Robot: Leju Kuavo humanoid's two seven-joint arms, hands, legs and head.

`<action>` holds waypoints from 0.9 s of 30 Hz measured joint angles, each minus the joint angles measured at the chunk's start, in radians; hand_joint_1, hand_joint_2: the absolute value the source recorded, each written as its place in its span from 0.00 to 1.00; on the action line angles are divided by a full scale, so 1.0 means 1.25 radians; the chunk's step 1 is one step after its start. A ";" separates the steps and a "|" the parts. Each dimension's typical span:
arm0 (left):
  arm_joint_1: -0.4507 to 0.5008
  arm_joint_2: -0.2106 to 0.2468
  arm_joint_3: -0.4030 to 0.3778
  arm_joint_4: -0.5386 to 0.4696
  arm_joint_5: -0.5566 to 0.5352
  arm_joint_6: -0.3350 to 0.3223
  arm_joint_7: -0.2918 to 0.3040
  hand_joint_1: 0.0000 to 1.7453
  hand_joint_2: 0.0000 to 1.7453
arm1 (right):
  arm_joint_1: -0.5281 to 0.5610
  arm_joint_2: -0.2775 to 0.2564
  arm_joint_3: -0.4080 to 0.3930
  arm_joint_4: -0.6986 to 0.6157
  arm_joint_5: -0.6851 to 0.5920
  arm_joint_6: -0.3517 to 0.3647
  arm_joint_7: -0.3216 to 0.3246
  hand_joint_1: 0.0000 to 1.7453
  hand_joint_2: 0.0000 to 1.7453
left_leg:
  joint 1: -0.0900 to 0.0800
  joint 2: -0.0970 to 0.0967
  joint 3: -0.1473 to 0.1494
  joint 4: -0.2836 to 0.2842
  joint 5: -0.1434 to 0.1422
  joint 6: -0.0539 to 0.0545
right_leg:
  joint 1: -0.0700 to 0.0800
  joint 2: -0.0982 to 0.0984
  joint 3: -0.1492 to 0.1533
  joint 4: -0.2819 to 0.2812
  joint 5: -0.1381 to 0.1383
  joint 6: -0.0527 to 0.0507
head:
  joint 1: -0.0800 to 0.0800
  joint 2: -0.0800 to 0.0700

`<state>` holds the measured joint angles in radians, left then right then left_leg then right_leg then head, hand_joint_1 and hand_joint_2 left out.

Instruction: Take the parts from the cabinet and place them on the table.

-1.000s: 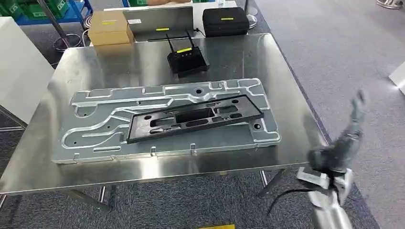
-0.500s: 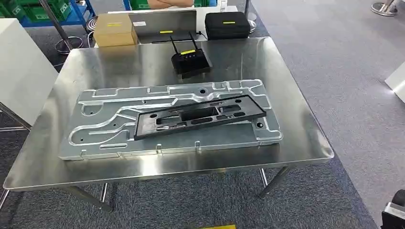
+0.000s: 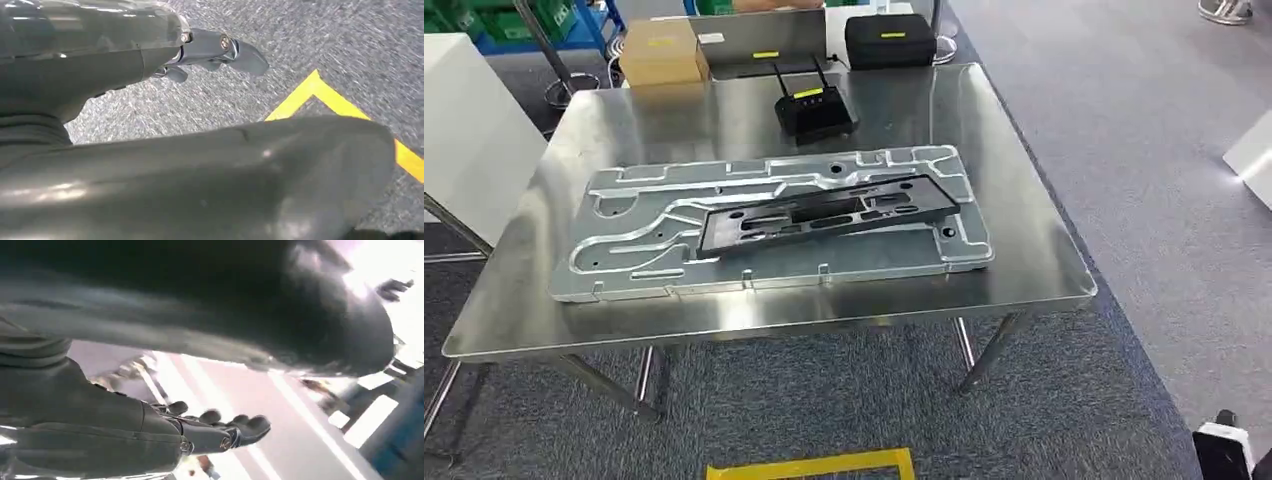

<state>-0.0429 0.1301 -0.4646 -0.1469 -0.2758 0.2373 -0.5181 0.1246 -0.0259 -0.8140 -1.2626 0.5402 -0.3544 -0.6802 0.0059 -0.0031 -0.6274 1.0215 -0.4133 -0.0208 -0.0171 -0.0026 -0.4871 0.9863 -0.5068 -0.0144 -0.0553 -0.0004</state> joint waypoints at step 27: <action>-0.011 -0.015 -0.037 0.000 0.000 -0.013 0.013 0.00 0.00 | -0.105 -0.034 -0.089 0.790 0.308 0.045 0.383 0.00 0.00 | -0.009 0.010 0.017 -0.009 0.011 0.015 | -0.005 0.003 0.032 0.002 -0.040 0.026 | 0.000 0.000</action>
<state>-0.0573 0.1114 -0.5112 -0.1469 -0.2758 0.2209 -0.5013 -0.0062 -0.0690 -0.9251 -0.2750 0.9251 -0.2975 -0.2010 -0.0054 0.0100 -0.6066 1.0104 -0.3991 -0.0017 -0.0233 0.0015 -0.4466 0.9889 -0.5564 0.0181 -0.0549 -0.0004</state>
